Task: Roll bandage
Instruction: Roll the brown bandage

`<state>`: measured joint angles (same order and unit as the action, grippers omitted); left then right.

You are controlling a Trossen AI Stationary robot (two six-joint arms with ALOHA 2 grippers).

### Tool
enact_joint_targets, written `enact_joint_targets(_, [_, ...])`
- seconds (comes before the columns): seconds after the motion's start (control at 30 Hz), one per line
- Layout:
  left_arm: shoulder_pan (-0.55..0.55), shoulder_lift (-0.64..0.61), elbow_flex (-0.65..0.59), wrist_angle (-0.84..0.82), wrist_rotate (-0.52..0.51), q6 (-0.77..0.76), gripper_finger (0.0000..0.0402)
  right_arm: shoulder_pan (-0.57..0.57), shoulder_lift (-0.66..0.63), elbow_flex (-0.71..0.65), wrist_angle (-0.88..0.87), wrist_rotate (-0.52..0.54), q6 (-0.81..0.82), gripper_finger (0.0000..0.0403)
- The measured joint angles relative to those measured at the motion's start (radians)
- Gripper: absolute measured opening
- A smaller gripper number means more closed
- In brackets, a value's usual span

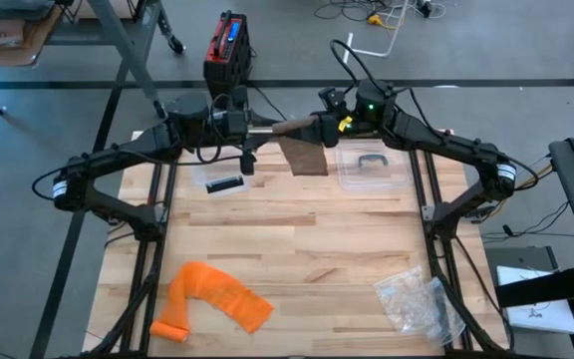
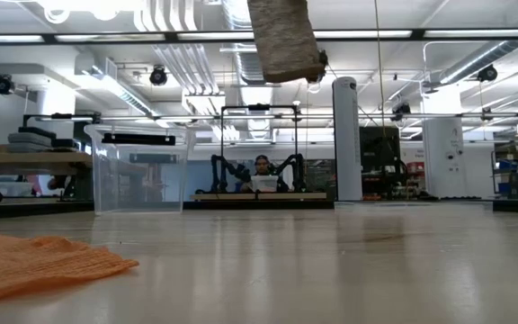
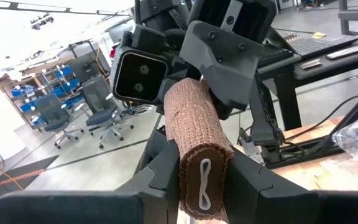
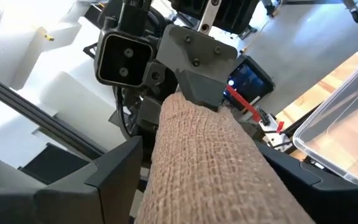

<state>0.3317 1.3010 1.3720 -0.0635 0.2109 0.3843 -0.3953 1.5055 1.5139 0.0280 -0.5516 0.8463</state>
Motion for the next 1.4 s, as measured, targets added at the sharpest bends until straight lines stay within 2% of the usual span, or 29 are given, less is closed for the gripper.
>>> enact_joint_targets(0.23, [-0.002, -0.010, 0.000, 0.002, -0.012, 0.000, 0.0078, -0.006, 0.000, 0.000, -0.027, -0.002, -0.041, 0.0260])
enact_joint_targets(0.5, [-0.001, -0.034, 0.000, -0.003, -0.017, -0.003, 0.0081, -0.038, -0.017, 0.000, -0.028, -0.011, -0.074, 0.0291])
enact_joint_targets(0.77, [-0.003, 0.007, -0.006, -0.015, -0.007, 0.026, 0.0076, -0.037, -0.017, 0.000, -0.016, -0.028, -0.049, 0.0315])
enact_joint_targets(1.4, [-0.002, 0.021, -0.006, 0.003, -0.044, 0.059, 0.0080, -0.037, -0.017, 0.000, -0.052, -0.056, -0.090, 0.0295])
